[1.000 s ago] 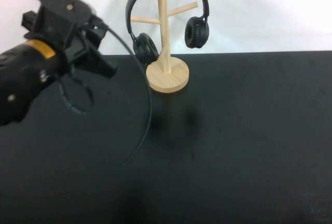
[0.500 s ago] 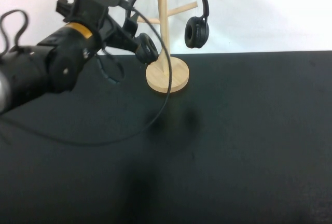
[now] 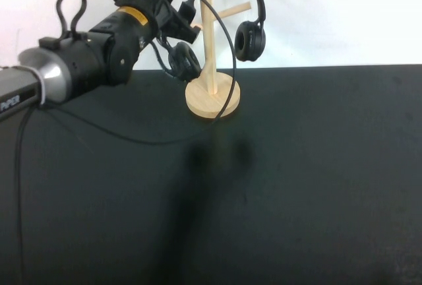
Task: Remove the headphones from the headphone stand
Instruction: Pick up the headphones from the headphone stand, then place the headphones on the table
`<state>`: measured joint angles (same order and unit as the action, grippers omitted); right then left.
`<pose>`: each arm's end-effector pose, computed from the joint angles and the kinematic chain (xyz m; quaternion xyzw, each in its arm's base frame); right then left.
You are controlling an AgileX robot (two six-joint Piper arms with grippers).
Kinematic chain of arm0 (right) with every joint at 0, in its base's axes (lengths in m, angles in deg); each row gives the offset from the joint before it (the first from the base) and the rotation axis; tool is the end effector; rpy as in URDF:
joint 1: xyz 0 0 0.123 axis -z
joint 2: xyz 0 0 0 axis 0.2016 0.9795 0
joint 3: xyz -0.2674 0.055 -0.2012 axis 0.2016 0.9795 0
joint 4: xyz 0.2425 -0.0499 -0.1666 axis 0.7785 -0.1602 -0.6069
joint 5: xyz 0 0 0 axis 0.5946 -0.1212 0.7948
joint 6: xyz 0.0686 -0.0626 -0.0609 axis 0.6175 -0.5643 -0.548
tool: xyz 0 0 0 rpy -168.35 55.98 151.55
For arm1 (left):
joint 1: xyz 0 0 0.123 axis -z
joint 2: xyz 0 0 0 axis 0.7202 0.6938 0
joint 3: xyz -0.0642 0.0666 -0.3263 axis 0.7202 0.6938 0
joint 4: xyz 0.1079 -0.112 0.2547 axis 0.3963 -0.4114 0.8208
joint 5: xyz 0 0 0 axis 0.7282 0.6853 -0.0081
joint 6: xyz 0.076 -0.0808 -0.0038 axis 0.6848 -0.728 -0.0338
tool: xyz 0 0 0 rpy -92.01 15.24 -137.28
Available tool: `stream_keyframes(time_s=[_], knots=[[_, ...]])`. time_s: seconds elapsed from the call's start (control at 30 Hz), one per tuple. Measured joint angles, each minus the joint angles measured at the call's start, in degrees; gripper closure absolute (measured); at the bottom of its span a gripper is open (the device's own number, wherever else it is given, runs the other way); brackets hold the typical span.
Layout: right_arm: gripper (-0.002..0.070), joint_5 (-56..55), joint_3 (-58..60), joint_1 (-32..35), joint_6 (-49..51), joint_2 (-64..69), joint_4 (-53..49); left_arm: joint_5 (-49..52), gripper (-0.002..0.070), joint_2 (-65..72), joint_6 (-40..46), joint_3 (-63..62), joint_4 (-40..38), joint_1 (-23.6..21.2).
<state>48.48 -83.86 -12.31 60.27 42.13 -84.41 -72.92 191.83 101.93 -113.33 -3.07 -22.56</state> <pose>0.0633 0.0049 0.1618 -0.1165 0.8039 -0.0536 0.5807 0.5033 -0.2168 0.3071 0.2968 0.6911 0.0092 0.6589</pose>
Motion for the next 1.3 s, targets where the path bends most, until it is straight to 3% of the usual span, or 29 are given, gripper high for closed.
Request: stream_keyframes(time_s=[0.17, 0.4, 0.53, 0.87, 1.03, 1.3], knots=[[0.0684, 0.0, 0.0, 0.0, 0.0, 0.0, 0.0, 0.3, 0.0245, 1.7, 0.3, -2.1, 0.1, 0.0], [0.0684, 0.0, 0.0, 0.0, 0.0, 0.0, 0.0, 0.4, 0.0517, 1.7, 0.6, -2.6, 0.1, 0.0], [0.0684, 0.0, 0.0, 0.0, 0.0, 0.0, 0.0, 2.3, 0.063, 1.6, 0.8, -2.6, 0.3, 0.0], [0.0684, 0.0, 0.0, 0.0, 0.0, 0.0, 0.0, 12.8, 0.0638, -5.9, 1.0, -2.6, 0.5, 2.1], [0.0684, 0.0, 0.0, 0.0, 0.0, 0.0, 0.0, 27.6, 0.0638, -12.8, 0.3, -2.6, -0.1, 4.9], [0.0684, 0.0, 0.0, 0.0, 0.0, 0.0, 0.0, 55.0, 0.0638, -16.5, -8.3, -2.7, -0.5, 11.4]])
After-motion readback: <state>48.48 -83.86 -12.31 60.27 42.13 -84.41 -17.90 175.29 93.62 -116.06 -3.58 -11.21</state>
